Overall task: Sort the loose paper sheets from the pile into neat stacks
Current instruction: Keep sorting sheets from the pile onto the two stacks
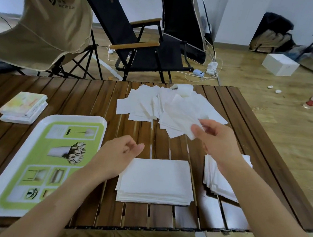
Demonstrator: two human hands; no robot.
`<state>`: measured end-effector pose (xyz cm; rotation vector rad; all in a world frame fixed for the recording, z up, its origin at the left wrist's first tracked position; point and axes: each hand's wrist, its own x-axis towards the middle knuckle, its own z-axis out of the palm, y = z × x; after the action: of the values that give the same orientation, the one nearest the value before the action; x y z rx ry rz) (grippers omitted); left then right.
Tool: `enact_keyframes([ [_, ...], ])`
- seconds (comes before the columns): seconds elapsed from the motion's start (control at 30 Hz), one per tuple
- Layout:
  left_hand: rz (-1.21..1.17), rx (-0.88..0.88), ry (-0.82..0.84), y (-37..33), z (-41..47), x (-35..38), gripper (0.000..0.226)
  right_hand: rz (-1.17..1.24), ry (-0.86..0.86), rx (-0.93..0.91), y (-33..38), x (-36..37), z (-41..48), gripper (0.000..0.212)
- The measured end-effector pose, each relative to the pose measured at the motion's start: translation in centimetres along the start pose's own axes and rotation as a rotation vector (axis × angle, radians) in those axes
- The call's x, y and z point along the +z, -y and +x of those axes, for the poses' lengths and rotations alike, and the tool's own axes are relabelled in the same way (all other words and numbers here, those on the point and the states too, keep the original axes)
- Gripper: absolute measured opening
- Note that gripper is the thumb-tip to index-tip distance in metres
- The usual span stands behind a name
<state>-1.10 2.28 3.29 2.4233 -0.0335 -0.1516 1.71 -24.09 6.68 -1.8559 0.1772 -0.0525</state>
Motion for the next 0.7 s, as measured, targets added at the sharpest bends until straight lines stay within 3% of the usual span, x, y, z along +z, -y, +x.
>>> enact_keyframes([
  [0.1,-0.255,0.011,0.016,-1.6,-0.4,-0.1,0.043,0.118,0.142,0.048,0.3,-0.6,-1.7,0.019],
  [0.2,-0.527,-0.052,0.065,-3.0,-0.6,-0.3,0.053,0.036,0.262,-0.007,0.9,-0.3,-3.1,0.013],
  [0.43,-0.746,-0.252,0.231,-4.2,-1.0,-0.7,0.081,-0.191,0.331,-0.166,1.4,0.5,-3.8,0.007],
  [0.5,-0.739,-0.278,0.219,-4.3,-0.9,-0.5,0.072,-0.235,0.344,-0.198,1.0,0.6,-3.8,0.008],
  [0.63,-0.661,-0.239,0.136,-4.4,-0.9,-0.2,0.028,-0.269,0.382,-0.218,0.8,0.7,-4.0,0.01],
  [0.7,-0.638,-0.196,0.123,-4.5,-1.0,-0.1,0.025,-0.28,0.41,-0.187,1.1,0.8,-4.2,0.023],
])
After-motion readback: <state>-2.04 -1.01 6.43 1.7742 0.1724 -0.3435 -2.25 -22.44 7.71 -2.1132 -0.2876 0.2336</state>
